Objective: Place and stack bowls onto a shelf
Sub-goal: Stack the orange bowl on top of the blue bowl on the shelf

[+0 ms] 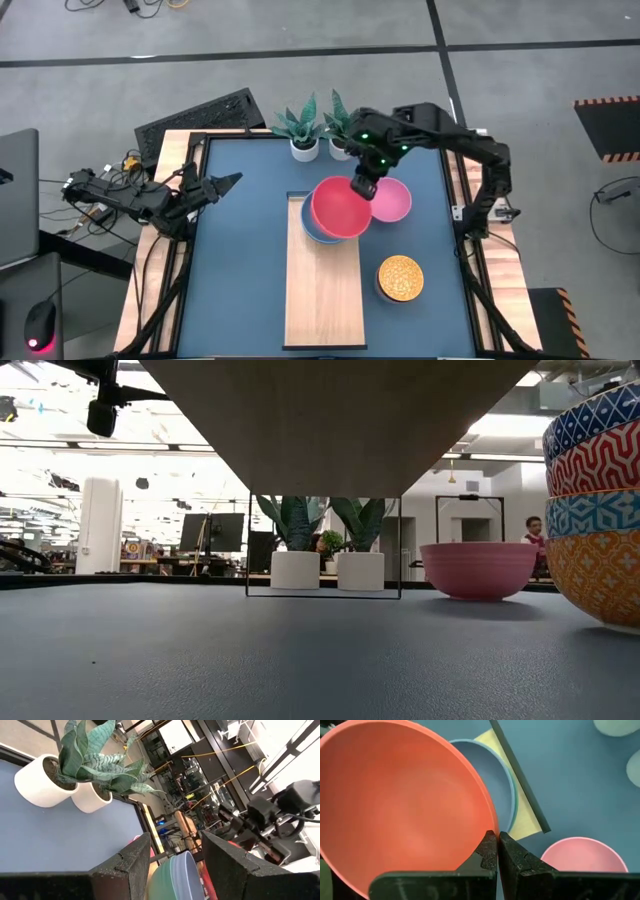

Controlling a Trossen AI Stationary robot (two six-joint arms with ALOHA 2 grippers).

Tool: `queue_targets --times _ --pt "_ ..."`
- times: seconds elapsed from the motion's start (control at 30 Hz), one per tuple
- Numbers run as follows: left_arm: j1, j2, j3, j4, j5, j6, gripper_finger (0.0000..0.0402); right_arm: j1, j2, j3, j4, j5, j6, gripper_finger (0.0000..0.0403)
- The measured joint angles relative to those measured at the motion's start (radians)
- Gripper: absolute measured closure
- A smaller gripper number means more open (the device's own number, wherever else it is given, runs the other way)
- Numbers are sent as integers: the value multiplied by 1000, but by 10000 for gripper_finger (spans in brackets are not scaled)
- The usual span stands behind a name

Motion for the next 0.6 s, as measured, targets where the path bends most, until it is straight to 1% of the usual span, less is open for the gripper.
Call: queue_targets --times 0.23,0.5,0.6 --pt "0 0 0 -18 9 -12 236 0 69 0 -1 -5 -27 382" --pt "0 0 0 -18 9 -13 236 -8 107 0 -12 -2 -41 382" --pt "0 0 0 -22 9 -12 236 -8 114 0 -20 0 -41 371"
